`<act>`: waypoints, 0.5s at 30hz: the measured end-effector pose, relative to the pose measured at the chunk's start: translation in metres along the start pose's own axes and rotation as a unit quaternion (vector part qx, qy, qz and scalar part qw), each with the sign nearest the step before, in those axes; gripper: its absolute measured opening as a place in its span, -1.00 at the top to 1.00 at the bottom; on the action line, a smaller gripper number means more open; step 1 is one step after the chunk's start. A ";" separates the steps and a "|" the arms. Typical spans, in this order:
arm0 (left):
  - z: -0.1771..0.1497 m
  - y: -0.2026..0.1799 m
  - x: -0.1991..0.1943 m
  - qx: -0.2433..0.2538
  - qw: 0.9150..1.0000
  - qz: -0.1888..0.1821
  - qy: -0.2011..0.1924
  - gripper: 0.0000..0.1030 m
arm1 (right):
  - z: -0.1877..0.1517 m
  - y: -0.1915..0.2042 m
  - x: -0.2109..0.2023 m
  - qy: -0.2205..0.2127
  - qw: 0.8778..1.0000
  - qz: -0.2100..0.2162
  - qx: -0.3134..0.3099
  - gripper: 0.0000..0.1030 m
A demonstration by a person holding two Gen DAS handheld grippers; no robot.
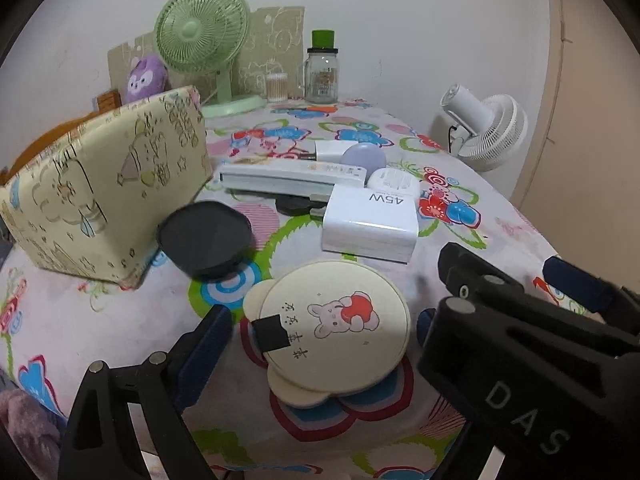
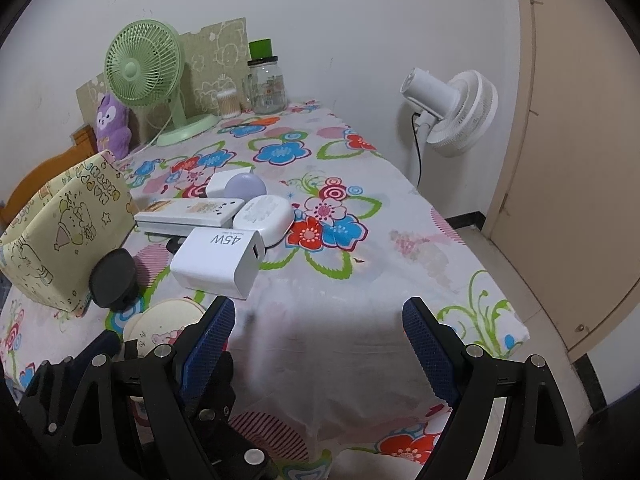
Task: Organize rigid objects
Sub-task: 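Close the left tool on the round cream bunny-print coaster, then grasp the white charger with the right tool while the left tool holds the coaster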
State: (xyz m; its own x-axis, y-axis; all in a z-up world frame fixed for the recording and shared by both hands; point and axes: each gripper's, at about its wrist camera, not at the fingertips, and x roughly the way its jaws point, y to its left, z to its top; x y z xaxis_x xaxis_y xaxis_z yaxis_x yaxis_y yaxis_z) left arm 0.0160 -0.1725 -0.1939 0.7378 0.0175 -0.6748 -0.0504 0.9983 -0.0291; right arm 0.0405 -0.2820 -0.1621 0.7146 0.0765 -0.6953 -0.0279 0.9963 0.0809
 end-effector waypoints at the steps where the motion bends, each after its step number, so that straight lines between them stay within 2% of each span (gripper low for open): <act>1: 0.000 0.000 0.000 0.000 1.000 0.002 -0.002 -0.64 | 0.000 0.000 0.001 0.001 1.000 0.001 0.000 -0.72; 8: 0.009 0.008 0.005 0.002 1.000 0.000 0.003 -0.63 | 0.006 0.007 0.011 0.004 1.000 0.021 0.001 -0.72; 15: 0.022 0.028 0.011 -0.003 1.000 0.010 0.001 -0.63 | 0.015 0.034 0.022 0.002 0.999 0.044 -0.027 -0.72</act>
State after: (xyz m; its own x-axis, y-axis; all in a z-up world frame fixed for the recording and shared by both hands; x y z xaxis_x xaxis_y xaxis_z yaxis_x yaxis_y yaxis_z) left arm 0.0371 -0.1426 -0.1859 0.7355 0.0371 -0.6765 -0.0691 0.9974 -0.0205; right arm 0.0656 -0.2466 -0.1641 0.7047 0.1643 -0.6902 -0.1282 0.9863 0.1040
